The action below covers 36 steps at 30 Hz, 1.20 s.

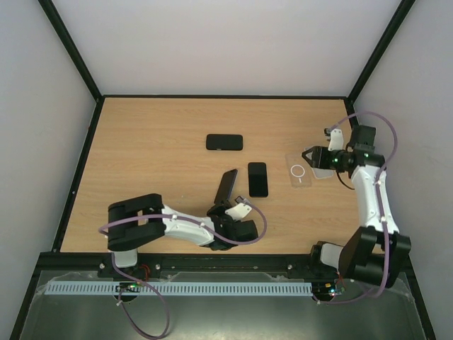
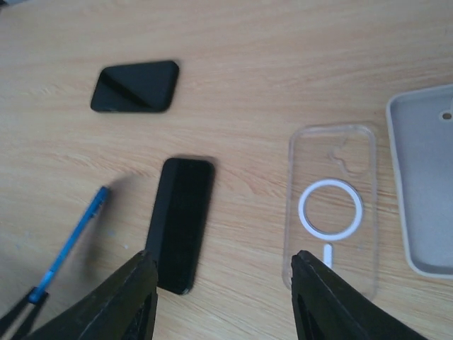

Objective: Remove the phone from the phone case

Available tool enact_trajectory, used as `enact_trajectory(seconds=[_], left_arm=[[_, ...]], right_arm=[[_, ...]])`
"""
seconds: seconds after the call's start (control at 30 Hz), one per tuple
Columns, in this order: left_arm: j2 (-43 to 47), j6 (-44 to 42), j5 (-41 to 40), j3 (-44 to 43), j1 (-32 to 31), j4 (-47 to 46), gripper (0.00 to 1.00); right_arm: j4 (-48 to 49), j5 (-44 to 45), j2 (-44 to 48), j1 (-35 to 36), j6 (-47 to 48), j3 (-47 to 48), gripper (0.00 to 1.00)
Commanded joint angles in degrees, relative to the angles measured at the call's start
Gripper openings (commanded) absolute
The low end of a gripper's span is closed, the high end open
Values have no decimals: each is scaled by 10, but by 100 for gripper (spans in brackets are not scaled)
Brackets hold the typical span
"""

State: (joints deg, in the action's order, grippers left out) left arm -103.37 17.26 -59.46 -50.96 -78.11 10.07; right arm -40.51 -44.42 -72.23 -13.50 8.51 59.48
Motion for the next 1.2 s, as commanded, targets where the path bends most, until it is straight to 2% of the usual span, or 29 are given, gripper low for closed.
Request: enact_trajectory(seconds=[0.0, 0.13, 0.23, 0.43, 0.53, 0.57, 0.7, 0.83, 0.87, 0.97, 1.17], left_arm=[[-47, -12, -12, -44, -2, 8, 4], [-88, -21, 1, -86, 4, 16, 7], [-94, -41, 29, -91, 12, -9, 19], [-38, -23, 59, -93, 20, 9, 67], [38, -13, 93, -71, 32, -6, 85], [66, -11, 126, -61, 42, -17, 88], [169, 16, 281, -29, 130, -57, 93], [196, 57, 390, -30, 234, -93, 97], [190, 66, 407, -36, 260, -99, 100], [145, 88, 463, -78, 331, -99, 100], [0, 94, 528, -204, 427, -79, 100]], right_arm=[[103, -35, 48, 1, -68, -48, 51], [72, -38, 32, 1, -62, -43, 52], [50, -53, 26, 0, -50, -48, 53], [68, -41, 63, -6, -52, -62, 55], [88, -41, 78, -7, -51, -77, 55], [97, -40, 82, -7, -50, -85, 55], [105, -41, 93, -7, -48, -93, 56], [115, -35, 116, -7, -47, -107, 60], [120, -32, 123, -7, -48, -110, 62], [131, -35, 138, -6, -52, -120, 66], [133, -31, 139, -7, -50, -124, 69]])
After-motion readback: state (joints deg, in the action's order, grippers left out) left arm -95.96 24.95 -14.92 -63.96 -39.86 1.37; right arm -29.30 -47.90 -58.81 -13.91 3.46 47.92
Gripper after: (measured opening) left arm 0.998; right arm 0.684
